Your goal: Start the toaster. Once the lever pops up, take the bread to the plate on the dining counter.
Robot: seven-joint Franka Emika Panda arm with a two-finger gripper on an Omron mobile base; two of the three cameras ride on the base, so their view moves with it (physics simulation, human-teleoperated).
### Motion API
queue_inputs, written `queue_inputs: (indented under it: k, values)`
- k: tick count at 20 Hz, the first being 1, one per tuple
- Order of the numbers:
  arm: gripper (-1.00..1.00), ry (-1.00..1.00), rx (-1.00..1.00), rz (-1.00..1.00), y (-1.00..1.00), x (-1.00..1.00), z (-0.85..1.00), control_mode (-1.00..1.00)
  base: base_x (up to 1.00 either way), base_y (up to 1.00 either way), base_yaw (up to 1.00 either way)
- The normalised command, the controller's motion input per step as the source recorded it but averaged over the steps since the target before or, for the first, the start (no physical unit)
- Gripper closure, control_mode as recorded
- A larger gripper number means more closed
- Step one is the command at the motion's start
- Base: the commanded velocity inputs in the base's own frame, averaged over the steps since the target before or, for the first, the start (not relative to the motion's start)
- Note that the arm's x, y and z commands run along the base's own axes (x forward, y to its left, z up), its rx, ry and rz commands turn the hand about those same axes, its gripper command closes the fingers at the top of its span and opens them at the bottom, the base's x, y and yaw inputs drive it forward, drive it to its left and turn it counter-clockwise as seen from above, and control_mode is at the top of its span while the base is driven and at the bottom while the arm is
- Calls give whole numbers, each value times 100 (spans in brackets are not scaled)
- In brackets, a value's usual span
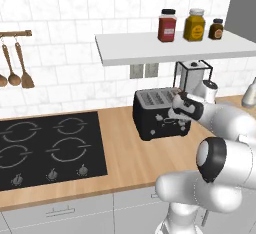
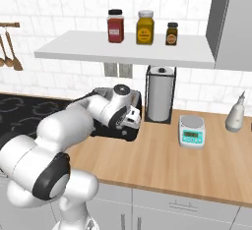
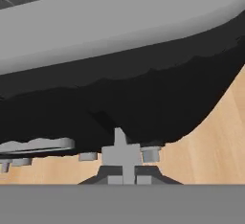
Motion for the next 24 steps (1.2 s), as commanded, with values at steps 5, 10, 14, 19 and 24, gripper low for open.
queue_inputs:
  k: [5,10,14,19,24]
  values:
    - [100,-1,0,0,17,-19,86,-100,0,0,0]
    - [100,0,-1,0,5,-25,90,-100,0,0,0]
    - [100,-7,-2,-3,-4,-21,56,-100,0,0,0]
    - [100,-10,-1,-7,-8,-20,26,-100,0,0,0]
    - [100,-21,0,-6,0,-4,0,-100,0,0,0]
